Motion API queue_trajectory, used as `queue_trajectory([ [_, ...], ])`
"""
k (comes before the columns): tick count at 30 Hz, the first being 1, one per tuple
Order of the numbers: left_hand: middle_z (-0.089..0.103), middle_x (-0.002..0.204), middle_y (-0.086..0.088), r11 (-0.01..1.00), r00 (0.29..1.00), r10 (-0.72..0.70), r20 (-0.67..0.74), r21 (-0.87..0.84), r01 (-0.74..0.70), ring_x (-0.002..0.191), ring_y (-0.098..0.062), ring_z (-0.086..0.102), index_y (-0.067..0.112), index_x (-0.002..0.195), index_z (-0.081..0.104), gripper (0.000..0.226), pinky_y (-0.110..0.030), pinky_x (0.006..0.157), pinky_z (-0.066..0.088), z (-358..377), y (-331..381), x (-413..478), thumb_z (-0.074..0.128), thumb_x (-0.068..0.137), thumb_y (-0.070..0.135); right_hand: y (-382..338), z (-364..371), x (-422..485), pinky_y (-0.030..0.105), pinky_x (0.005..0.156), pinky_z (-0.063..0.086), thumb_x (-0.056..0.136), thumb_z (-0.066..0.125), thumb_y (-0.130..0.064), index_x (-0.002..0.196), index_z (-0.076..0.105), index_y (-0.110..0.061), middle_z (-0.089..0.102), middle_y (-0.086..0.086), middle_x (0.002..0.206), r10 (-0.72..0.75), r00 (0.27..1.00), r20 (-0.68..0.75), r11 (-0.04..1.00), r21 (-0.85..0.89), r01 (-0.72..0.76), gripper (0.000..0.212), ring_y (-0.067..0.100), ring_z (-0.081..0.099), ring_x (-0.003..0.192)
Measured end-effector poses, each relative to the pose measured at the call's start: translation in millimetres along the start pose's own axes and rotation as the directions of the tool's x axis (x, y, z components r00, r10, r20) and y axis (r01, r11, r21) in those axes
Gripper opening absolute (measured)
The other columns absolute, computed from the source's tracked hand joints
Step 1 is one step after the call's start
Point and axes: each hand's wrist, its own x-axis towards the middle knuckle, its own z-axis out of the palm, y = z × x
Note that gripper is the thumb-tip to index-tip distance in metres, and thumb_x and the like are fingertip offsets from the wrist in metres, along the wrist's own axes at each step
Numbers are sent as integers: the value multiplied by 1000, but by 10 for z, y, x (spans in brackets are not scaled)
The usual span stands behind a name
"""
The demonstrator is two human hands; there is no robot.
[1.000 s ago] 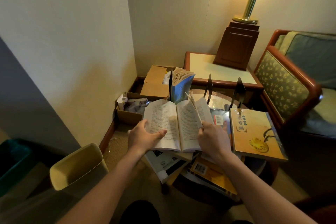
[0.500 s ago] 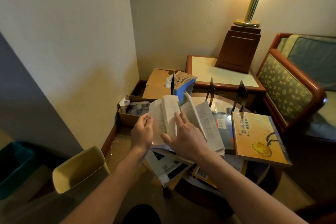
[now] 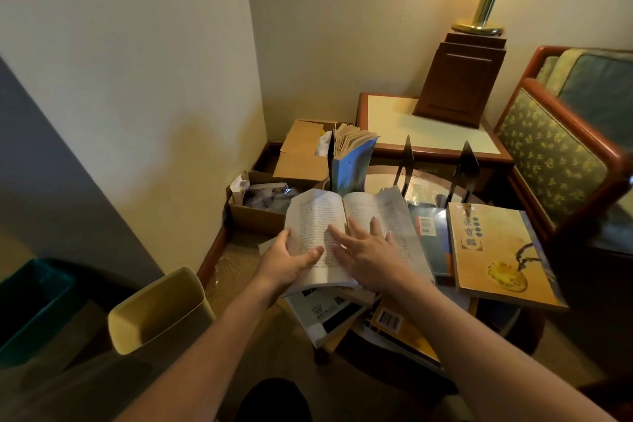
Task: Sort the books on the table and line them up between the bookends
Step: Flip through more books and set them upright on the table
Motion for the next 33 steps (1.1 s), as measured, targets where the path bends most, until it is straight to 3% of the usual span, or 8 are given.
queue_trajectory([
  [4, 37, 157, -6, 994, 1000, -4, 8, 108, 3, 136, -27, 45, 26, 159, 18, 115, -51, 106, 48, -27, -54, 6, 75, 69, 70, 5, -3, 145, 61, 115, -14, 101, 21, -62, 154, 6, -54, -6, -4, 168, -24, 998, -64, 998, -63, 20, 55, 43, -19, 149],
  [6, 32, 158, -6, 960, 1000, 9, 0, 280, -9, 138, -30, 41, 29, 159, 16, 104, -52, 106, 47, -24, -72, -22, 65, 78, 72, 21, 56, 194, 61, 115, -15, 100, 19, -66, 152, 0, -57, -8, -7, 167, -31, 997, -77, 997, -75, 26, 57, 41, -22, 148],
  [9, 11, 168, 6, 751, 968, 249, 23, 627, -209, 150, -31, 16, 33, 160, 12, 75, -53, 116, 29, 14, -87, -64, 40, 97, 64, 53, 140, 203, 62, 117, -14, 97, 13, -71, 149, -8, -61, -13, -11, 166, -39, 994, -107, 997, -66, 33, 57, 38, -27, 147],
  [11, 11, 167, 10, 601, 909, 406, 95, 722, -343, 155, -25, 4, 32, 159, 15, 61, -51, 123, 11, 57, -86, -67, 29, 104, 55, 78, 175, 196, 60, 118, -15, 96, 11, -72, 147, -9, -64, -14, -13, 165, -38, 991, -124, 999, -42, 33, 55, 35, -29, 146],
  [14, 18, 166, 9, 499, 890, 432, 146, 783, -371, 155, -16, 6, 28, 158, 20, 52, -46, 125, 4, 124, -71, -39, 26, 108, 41, 107, 227, 192, 57, 118, -18, 96, 8, -73, 146, -9, -65, -16, -15, 164, -32, 987, -158, 999, -16, 30, 53, 33, -31, 145],
  [26, 24, 165, 3, 571, 947, 315, 62, 785, -241, 154, -19, 18, 26, 160, 21, 51, -49, 125, 11, 244, 279, 763, 23, 109, 29, 170, 292, 245, 55, 116, -23, 96, 7, -72, 146, -8, -66, -19, -18, 163, -36, 983, -179, 999, -12, 35, 52, 30, -33, 145],
  [33, 21, 166, 7, 656, 941, 334, 51, 705, -271, 153, -13, 16, 26, 159, 20, 51, -46, 126, 14, 219, 38, 307, 27, 109, 31, 179, 307, 235, 55, 117, -22, 97, 7, -72, 145, -9, -67, -20, -18, 163, -40, 983, -181, 999, 2, 41, 51, 31, -34, 145],
])
